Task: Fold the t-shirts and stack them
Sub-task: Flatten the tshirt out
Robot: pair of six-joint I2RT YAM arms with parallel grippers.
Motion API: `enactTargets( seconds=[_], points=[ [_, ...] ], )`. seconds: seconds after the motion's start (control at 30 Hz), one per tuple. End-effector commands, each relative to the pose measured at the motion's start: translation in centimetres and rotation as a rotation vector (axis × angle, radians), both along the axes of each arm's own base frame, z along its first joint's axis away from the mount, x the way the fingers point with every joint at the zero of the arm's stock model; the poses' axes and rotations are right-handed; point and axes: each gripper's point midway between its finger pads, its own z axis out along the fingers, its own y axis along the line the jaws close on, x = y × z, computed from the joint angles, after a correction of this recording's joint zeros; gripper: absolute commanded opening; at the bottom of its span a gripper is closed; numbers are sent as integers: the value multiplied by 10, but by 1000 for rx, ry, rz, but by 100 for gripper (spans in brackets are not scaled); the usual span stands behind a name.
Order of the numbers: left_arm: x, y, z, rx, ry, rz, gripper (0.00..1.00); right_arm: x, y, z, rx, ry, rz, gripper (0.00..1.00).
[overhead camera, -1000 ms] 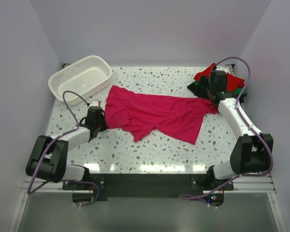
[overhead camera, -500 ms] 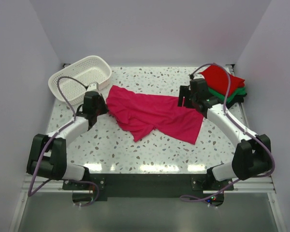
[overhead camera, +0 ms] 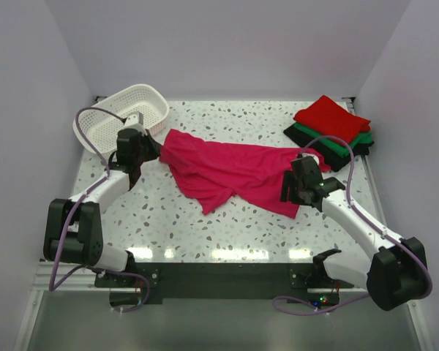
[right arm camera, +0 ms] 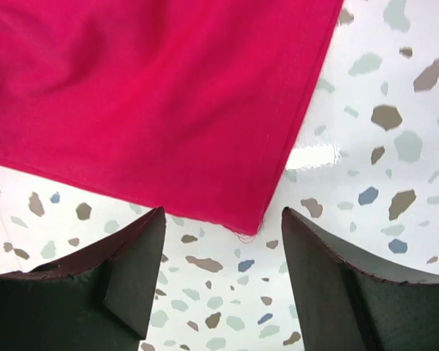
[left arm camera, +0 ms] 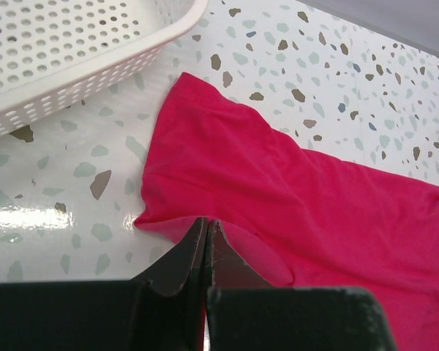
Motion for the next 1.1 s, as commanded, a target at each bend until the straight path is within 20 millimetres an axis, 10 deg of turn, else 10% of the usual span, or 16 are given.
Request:
enactTargets(
  seconds=[0.0, 0.6, 1.07],
  points=[
    [3, -3, 22, -12, -94, -23, 0, -14, -8, -11, -17, 50, -61, 68],
    [-5, 7, 24, 18, -100, 18, 0, -29, -11, -52, -23, 218, -135, 48],
    [-6, 13, 27, 31, -101, 35, 0, -38, -12, -67, -43, 300, -154, 7]
  ],
)
